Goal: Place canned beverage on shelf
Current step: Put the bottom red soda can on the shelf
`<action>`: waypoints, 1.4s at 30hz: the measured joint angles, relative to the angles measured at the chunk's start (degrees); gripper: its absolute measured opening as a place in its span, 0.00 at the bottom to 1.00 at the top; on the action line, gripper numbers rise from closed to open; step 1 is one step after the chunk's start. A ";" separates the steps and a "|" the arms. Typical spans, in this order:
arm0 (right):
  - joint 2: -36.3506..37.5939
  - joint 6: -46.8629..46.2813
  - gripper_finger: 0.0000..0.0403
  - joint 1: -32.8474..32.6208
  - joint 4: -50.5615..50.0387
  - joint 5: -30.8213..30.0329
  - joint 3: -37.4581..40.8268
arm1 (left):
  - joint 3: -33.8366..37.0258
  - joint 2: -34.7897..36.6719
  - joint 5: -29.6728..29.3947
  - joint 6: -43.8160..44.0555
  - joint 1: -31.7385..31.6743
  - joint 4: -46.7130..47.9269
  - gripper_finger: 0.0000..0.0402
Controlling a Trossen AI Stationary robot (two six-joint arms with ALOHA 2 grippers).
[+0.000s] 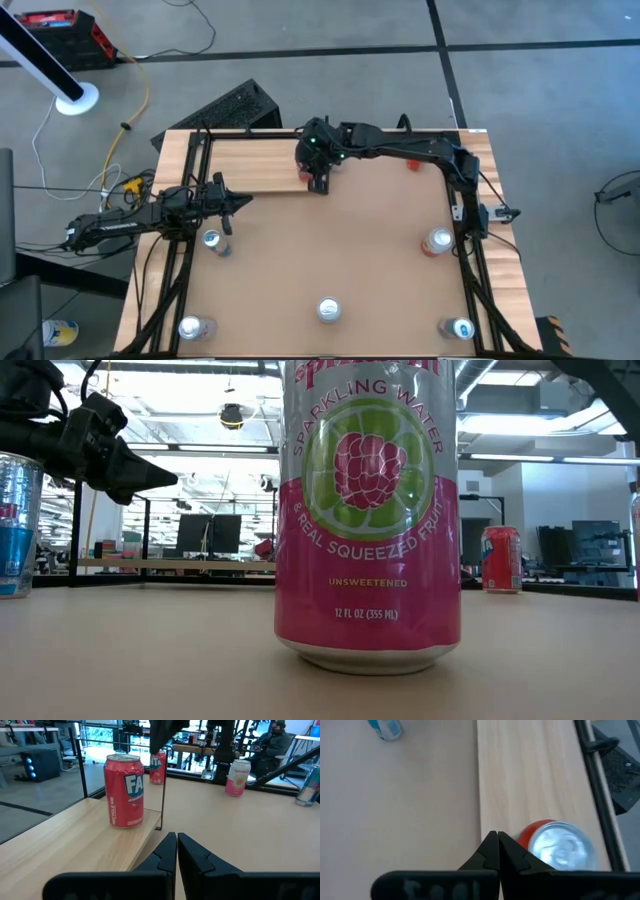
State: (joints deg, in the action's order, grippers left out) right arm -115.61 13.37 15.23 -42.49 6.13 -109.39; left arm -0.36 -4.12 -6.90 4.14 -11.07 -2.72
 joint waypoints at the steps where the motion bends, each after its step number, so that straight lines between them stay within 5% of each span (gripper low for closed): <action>1: -0.05 0.02 0.04 -0.07 0.51 -0.01 0.69 | 0.00 0.00 0.00 0.02 -0.01 0.00 0.00; 42: -0.04 -1.29 0.04 5.15 4.21 -3.43 1.97 | -0.02 0.00 0.02 0.11 0.00 0.00 0.00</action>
State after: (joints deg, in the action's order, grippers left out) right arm -115.65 12.08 20.38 -38.29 2.70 -107.42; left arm -0.38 -4.12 -6.87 4.25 -11.07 -2.72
